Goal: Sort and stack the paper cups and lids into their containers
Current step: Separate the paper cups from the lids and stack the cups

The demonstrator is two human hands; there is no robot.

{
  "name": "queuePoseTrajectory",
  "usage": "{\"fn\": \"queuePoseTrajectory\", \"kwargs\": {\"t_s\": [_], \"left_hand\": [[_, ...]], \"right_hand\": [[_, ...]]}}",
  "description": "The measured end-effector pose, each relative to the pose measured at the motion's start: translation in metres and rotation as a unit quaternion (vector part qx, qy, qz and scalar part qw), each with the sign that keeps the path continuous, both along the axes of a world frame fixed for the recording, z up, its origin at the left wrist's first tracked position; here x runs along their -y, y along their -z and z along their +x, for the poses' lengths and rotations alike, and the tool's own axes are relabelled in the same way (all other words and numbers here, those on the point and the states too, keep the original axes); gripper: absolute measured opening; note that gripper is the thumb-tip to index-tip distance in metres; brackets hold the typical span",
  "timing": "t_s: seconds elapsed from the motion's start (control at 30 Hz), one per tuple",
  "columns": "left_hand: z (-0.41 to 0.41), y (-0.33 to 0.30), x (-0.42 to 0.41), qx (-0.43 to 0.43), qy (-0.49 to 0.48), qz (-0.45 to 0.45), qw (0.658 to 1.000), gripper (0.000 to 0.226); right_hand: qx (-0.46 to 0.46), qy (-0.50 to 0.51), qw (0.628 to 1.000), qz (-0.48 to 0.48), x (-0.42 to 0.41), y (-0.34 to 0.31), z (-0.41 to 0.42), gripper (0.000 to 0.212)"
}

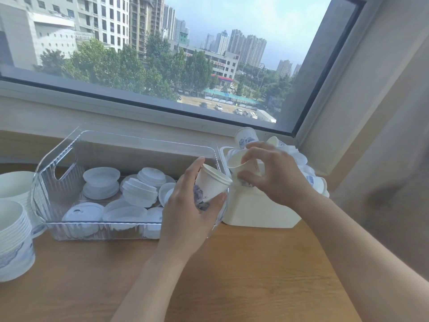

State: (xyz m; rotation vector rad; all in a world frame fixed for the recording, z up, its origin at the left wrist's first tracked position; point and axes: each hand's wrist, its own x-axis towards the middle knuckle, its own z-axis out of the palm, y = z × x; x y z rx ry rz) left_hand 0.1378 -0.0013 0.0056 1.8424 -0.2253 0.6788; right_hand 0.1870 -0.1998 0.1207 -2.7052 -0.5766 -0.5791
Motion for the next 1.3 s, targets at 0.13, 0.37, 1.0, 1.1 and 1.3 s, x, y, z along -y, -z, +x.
{"fn": "queuePoseTrajectory", "kwargs": {"t_s": [0.13,0.37,1.0,1.1,1.3], "left_hand": [[0.0,0.0,0.001,-0.006,0.012,-0.003,1.0,0.077],[-0.001,-0.002,0.004,-0.008,0.03,-0.002,1.0,0.078],[0.004,0.002,-0.005,0.019,-0.005,-0.046,0.999,0.064],[0.005,0.002,-0.005,0.018,-0.006,-0.048,0.999,0.066],[0.006,0.007,-0.004,0.013,0.002,-0.04,0.999,0.069]], "right_hand": [[0.005,-0.022,0.981,0.19,-0.002,-0.011,-0.006,0.018],[-0.094,-0.107,0.938,0.316,-0.019,-0.009,-0.015,0.012],[-0.117,0.074,0.989,-0.05,-0.004,-0.058,0.095,0.069],[-0.142,0.099,0.98,-0.096,-0.009,-0.055,0.115,0.074],[-0.17,0.143,0.961,-0.163,-0.015,-0.049,0.131,0.073]]}}
